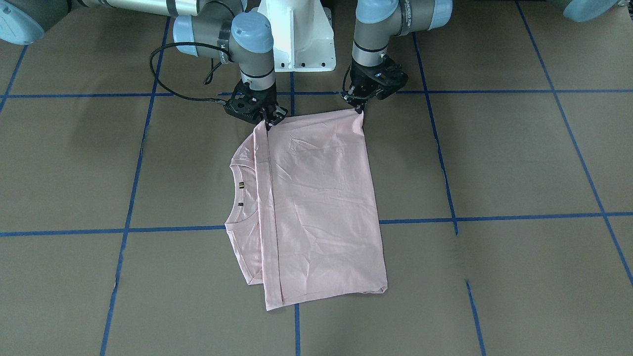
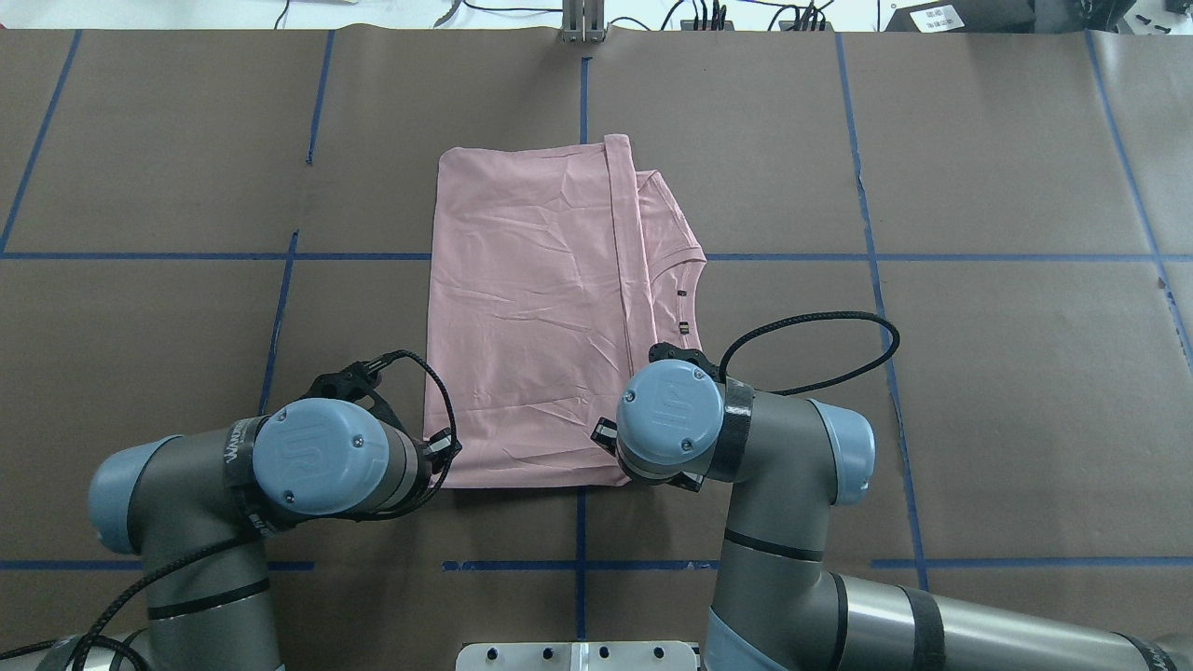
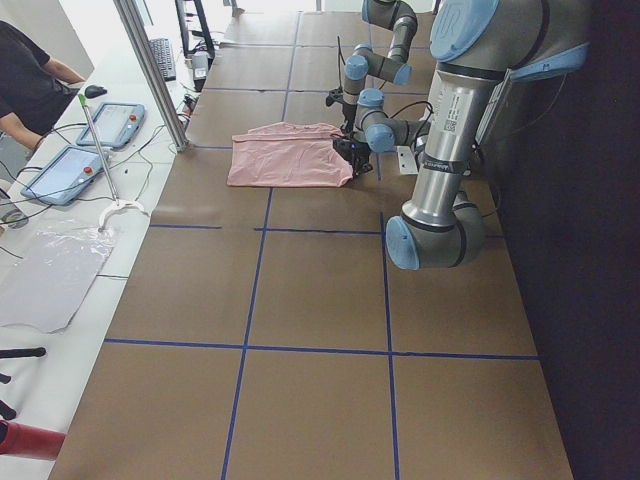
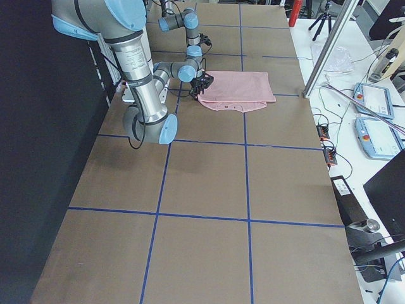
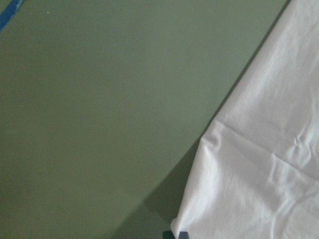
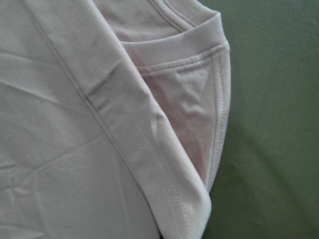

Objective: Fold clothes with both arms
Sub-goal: 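Grasp the two near corners of the shirt with both grippers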

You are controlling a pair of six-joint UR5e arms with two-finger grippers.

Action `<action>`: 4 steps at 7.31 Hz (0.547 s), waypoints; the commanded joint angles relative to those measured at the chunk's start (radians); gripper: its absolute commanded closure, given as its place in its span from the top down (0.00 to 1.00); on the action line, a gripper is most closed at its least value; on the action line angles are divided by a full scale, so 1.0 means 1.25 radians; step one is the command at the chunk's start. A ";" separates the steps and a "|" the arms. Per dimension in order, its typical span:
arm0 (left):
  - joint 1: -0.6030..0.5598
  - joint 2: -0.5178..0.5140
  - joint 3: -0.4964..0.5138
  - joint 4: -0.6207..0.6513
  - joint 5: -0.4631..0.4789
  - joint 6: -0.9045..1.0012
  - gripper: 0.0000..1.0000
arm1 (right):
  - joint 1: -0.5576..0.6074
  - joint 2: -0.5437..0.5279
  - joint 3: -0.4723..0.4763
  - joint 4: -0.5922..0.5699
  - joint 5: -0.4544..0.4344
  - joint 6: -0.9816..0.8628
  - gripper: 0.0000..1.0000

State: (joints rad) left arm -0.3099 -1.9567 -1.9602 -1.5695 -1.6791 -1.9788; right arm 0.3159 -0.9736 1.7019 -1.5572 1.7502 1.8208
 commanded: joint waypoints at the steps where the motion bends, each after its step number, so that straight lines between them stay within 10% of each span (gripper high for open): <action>1: 0.000 -0.002 0.001 -0.001 0.001 0.000 0.00 | 0.000 -0.006 0.026 0.003 0.000 0.001 0.00; 4: 0.004 -0.002 -0.006 -0.001 0.000 0.001 0.00 | 0.001 -0.010 0.061 0.001 0.001 0.000 0.00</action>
State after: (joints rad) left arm -0.3079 -1.9594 -1.9628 -1.5707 -1.6796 -1.9775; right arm 0.3173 -0.9845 1.7662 -1.5550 1.7512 1.8211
